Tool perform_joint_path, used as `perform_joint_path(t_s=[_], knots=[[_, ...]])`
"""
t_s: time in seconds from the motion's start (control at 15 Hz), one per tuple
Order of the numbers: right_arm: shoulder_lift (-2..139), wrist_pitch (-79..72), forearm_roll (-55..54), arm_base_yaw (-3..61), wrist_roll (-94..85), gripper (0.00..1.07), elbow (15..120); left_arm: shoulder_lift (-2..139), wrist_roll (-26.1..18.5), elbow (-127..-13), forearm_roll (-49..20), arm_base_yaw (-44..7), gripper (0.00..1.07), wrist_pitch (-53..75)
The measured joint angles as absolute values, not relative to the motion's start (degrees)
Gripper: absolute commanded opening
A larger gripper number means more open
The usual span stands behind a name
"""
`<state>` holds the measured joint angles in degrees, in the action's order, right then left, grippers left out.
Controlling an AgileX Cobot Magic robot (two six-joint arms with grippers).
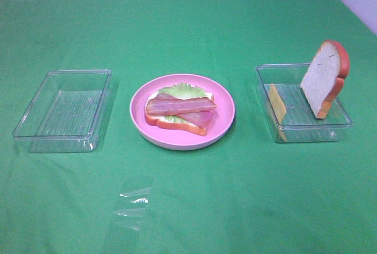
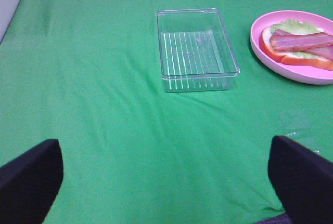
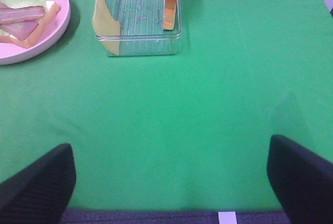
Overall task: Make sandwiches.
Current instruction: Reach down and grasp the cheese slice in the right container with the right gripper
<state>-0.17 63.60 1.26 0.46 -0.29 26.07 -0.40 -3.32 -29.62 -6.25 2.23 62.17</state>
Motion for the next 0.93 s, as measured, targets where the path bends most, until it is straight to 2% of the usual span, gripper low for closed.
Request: perform_joint_path(t_s=[0.6, 0.73, 0.93], knots=[[0.0, 63.7, 1.2, 0.5, -0.3, 0.96, 26.1, -0.4, -3.3, -29.6, -6.2, 2.2, 1.00, 62.2], [6.4, 64.1, -0.6, 0.5, -0.3, 0.95, 26.4, -0.4, -3.3, -29.6, -6.2, 2.2, 1.00, 62.2], [23.3, 64.0, -4.3, 0.5, -0.9, 0.95, 30.5, -0.4, -3.3, -29.6, -6.2, 2.2, 1.00, 62.2]])
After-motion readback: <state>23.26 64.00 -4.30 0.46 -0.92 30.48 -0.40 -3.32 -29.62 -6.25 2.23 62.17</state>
